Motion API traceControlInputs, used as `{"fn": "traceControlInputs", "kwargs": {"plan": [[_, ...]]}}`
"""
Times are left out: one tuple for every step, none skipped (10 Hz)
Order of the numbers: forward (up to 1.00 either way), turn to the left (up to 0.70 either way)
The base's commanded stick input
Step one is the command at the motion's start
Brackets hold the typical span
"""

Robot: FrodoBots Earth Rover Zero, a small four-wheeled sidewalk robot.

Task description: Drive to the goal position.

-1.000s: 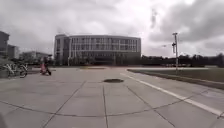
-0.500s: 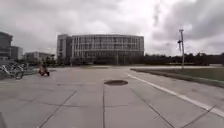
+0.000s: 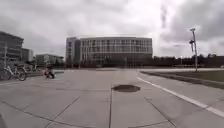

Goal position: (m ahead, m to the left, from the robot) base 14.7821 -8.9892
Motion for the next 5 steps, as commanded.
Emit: {"fn": "traceControlInputs", "kwargs": {"plan": [[1.00, 0.00], [1.00, 0.00], [1.00, 0.00], [1.00, 0.00], [1.00, 0.00]]}}
